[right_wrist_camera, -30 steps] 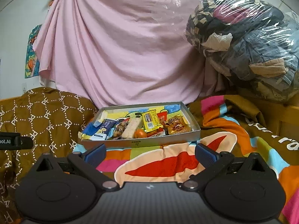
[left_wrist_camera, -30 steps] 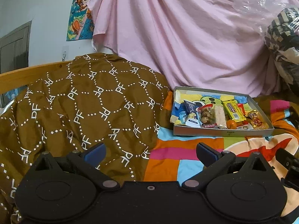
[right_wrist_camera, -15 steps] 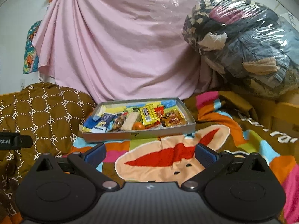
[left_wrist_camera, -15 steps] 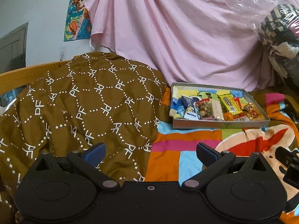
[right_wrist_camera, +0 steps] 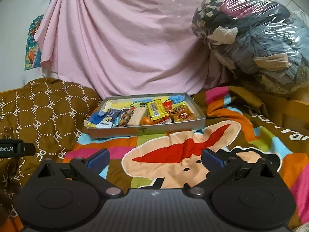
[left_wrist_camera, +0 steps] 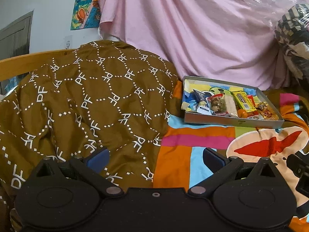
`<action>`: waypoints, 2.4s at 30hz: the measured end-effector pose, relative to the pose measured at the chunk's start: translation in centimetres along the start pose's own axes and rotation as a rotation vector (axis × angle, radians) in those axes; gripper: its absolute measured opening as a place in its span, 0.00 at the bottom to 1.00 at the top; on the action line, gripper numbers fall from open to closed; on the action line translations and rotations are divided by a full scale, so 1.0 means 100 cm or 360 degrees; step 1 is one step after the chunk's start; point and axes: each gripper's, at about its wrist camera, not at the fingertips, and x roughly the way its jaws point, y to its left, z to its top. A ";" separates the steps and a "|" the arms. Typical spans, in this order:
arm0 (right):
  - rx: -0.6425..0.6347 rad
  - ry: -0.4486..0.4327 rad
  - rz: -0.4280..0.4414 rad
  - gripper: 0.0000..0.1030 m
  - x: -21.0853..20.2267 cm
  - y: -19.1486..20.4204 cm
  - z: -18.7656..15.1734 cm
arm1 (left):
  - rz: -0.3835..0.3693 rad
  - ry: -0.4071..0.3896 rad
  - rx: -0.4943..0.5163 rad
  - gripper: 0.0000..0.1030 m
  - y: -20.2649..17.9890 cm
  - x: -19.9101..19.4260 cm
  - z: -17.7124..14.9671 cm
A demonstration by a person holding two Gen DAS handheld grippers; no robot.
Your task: Organize snacks
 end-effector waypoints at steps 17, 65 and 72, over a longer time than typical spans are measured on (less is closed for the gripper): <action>-0.0018 0.0018 0.0037 1.00 0.004 0.005 -0.002 | 0.0022 -0.0028 0.0075 0.99 -0.002 0.002 -0.005; -0.0014 0.0033 0.0029 1.00 0.006 0.005 -0.003 | -0.0020 -0.0044 0.0087 0.99 -0.004 -0.004 -0.009; -0.0014 0.0036 0.0029 1.00 0.006 0.005 -0.003 | -0.0020 -0.0046 0.0086 0.99 -0.005 -0.003 -0.009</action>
